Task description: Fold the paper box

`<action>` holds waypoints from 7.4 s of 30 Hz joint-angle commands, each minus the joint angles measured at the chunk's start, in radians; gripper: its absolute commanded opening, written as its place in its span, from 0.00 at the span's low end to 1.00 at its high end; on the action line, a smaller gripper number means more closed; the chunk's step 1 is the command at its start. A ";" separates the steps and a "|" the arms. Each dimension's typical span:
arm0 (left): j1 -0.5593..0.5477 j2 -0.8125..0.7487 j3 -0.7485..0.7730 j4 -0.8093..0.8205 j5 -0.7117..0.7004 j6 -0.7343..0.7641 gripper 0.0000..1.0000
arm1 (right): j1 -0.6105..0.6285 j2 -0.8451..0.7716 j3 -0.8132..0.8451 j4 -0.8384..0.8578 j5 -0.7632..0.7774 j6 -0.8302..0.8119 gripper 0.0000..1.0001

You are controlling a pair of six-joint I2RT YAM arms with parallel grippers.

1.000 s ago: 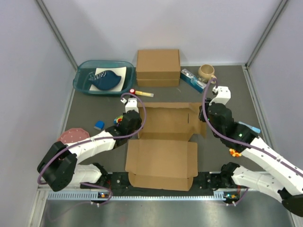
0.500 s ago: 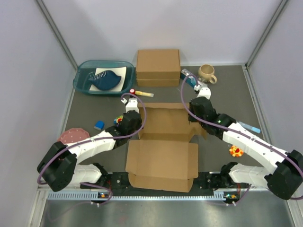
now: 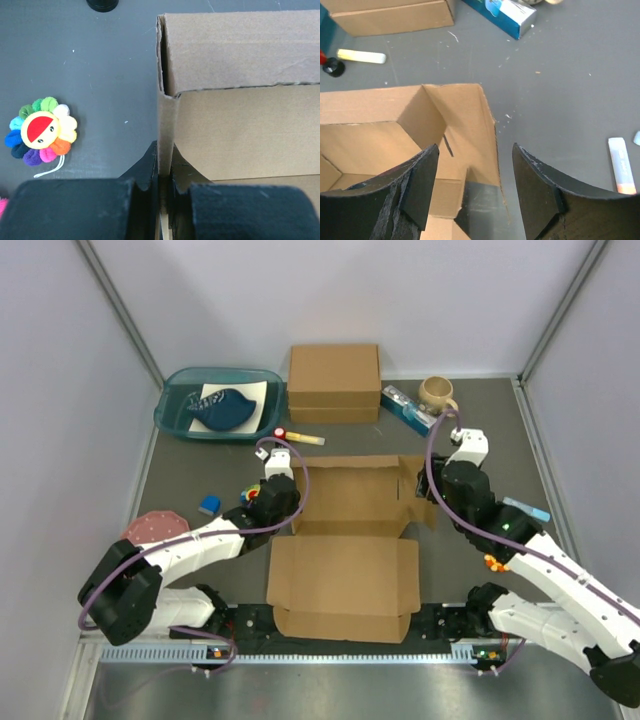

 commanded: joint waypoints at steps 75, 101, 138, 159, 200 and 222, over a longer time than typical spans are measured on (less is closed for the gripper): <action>-0.110 0.066 0.058 0.086 -0.151 0.085 0.00 | 0.035 -0.193 0.005 -0.149 0.162 0.085 0.63; -0.110 0.067 0.064 0.097 -0.099 0.092 0.00 | -0.104 0.022 -0.234 0.202 -0.357 0.031 0.61; -0.116 0.069 0.125 0.155 0.011 0.157 0.00 | -0.104 0.332 -0.167 0.402 -0.245 -0.068 0.46; -0.119 0.101 0.150 0.071 -0.039 0.109 0.00 | -0.061 0.516 0.016 0.213 -0.031 -0.075 0.00; -0.119 0.331 -0.106 1.355 -0.147 0.464 0.12 | -0.030 0.416 -0.347 1.237 0.073 -0.298 0.00; -0.136 0.442 -0.125 1.168 -0.289 0.450 0.00 | -0.010 0.241 -0.338 0.583 0.006 -0.059 0.63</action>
